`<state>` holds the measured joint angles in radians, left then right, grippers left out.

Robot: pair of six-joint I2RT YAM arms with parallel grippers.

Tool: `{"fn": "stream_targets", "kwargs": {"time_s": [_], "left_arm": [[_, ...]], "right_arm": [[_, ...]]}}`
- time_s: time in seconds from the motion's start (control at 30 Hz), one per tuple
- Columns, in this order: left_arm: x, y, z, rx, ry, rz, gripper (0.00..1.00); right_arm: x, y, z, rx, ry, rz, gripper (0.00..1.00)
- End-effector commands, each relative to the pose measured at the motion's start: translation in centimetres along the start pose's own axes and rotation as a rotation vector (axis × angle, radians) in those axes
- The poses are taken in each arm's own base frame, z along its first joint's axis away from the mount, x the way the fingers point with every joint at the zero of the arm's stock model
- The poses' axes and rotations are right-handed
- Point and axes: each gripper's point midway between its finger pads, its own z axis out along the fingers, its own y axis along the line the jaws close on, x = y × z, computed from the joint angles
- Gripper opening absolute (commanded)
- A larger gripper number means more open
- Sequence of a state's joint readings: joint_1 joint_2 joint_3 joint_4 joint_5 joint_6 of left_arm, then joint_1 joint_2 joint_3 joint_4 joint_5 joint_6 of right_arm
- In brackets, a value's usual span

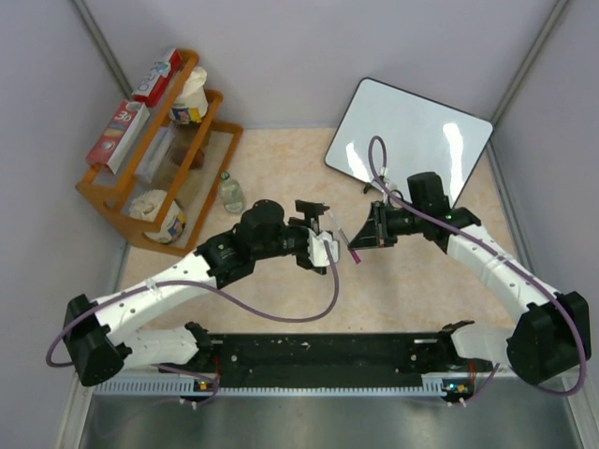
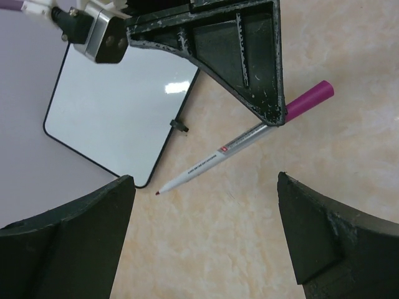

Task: Write a sentence on the whiteboard
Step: Pass from the right arm to the left

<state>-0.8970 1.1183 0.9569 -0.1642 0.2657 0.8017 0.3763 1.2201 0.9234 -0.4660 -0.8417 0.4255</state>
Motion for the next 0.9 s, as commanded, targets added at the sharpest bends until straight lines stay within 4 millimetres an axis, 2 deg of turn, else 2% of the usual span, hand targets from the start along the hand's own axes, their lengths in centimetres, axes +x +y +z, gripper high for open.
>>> {"fn": "stream_targets", "kwargs": {"time_s": [0.0,0.2,0.3,0.33,0.43,0.57,0.63,0.67,0.73,0.77,0.8,0.87], "left_arm": [[-2.4,2.2,2.2,-0.051,-0.072,0.232,0.99],[-2.0,0.9,4.6,0.012,-0.070,0.298,0.95],[-1.2,0.2,5.6,0.036,-0.042,0.318,0.76],[-1.1,0.1,5.7,0.041,-0.038,0.319,0.63],[-0.7,-0.4,6.1,0.058,-0.031,0.328,0.52],[-0.5,-1.0,6.3,0.074,-0.028,0.371,0.48],[-0.3,-1.2,6.2,0.078,-0.024,0.382,0.43],[-0.4,-1.3,6.3,0.079,-0.028,0.393,0.32],[-0.2,-1.6,6.3,0.087,-0.027,0.407,0.20],[-0.3,-1.6,6.3,0.086,-0.026,0.427,0.06],[-0.3,-1.6,6.2,0.082,-0.028,0.433,0.01],[-0.3,-1.7,6.1,0.079,-0.028,0.456,0.00]], "right_arm": [[-0.2,1.7,-0.9,-0.061,-0.018,-0.009,0.00],[0.4,1.8,-0.8,-0.080,0.001,0.010,0.00],[0.4,1.9,-0.8,-0.084,0.001,0.017,0.00],[0.3,1.9,-0.8,-0.084,-0.001,0.016,0.00],[0.4,1.9,-0.8,-0.087,0.002,0.019,0.00],[0.4,2.0,-0.7,-0.095,0.007,0.023,0.00],[0.4,1.9,-0.7,-0.096,0.009,0.023,0.00],[0.4,1.9,-0.7,-0.097,0.010,0.024,0.00],[0.4,1.9,-0.6,-0.103,0.013,0.024,0.00],[0.3,2.0,-0.6,-0.105,0.012,0.020,0.00],[0.4,1.9,-0.6,-0.105,0.015,0.025,0.00],[0.2,2.0,-0.5,-0.109,0.014,0.023,0.00]]}}
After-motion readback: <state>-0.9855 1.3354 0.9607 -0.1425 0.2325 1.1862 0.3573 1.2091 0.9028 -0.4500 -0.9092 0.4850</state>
